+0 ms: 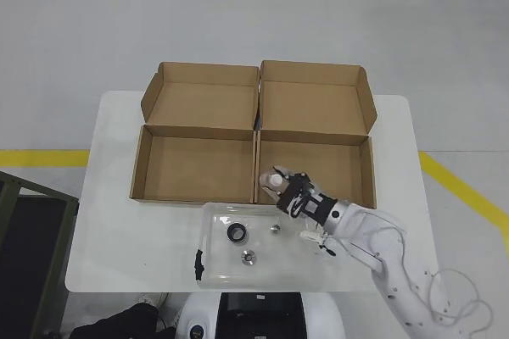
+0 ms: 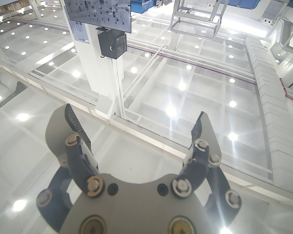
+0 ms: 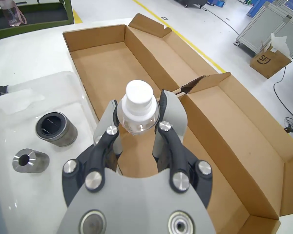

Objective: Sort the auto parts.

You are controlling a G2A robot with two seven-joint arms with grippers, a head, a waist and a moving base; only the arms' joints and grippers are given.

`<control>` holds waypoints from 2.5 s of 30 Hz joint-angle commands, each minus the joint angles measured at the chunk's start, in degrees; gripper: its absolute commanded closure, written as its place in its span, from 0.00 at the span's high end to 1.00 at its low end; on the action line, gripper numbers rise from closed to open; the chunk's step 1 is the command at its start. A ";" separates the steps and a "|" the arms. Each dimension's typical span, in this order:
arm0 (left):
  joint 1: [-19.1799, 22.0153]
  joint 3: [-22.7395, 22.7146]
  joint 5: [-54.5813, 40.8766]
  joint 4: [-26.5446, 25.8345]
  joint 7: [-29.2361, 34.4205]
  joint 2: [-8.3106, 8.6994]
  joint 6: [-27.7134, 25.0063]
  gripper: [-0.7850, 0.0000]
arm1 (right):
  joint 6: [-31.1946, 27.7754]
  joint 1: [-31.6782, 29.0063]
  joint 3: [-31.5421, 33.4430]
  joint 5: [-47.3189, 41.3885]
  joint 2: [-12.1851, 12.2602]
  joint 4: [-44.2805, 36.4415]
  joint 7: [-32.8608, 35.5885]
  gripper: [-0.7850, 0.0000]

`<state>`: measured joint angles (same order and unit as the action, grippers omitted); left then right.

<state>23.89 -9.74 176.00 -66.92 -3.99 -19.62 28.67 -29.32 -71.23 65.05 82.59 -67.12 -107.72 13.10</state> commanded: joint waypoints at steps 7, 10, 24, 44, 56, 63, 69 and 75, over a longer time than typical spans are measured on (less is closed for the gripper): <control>0.00 0.00 0.00 0.00 0.00 0.00 0.00 1.00 | 1.00 5.85 -2.02 -1.15 -0.79 6.92 3.41 0.00; 0.00 0.00 0.00 0.00 0.00 0.00 0.00 1.00 | 1.08 6.74 -2.74 -0.82 -0.97 8.27 4.21 0.00; 0.00 0.00 0.00 0.00 0.00 0.00 0.00 1.00 | 1.92 10.96 -6.05 -2.89 -2.17 15.77 5.69 0.00; 0.00 0.00 0.00 0.00 0.00 0.00 0.00 1.00 | 2.74 11.36 -4.06 -5.98 -2.43 14.21 4.72 1.00; 0.00 0.00 0.00 0.00 0.00 0.00 0.00 1.00 | -5.14 0.65 2.74 -7.59 -0.21 -4.58 7.14 1.00; 0.00 0.00 0.00 0.00 0.00 0.00 0.00 1.00 | -13.01 -6.69 4.44 -9.07 1.02 -12.65 6.89 1.00; 0.00 0.00 0.00 0.00 0.00 0.00 0.00 1.00 | -18.89 -12.27 4.09 -3.68 2.04 -15.45 5.54 1.00; 0.00 0.00 0.00 0.00 0.00 0.00 0.00 1.00 | -21.97 -15.53 3.83 1.96 2.83 -13.43 1.83 1.00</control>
<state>23.89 -9.74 176.00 -66.92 -3.99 -19.62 28.67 -51.15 -86.29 68.96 83.50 -64.40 -121.61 15.58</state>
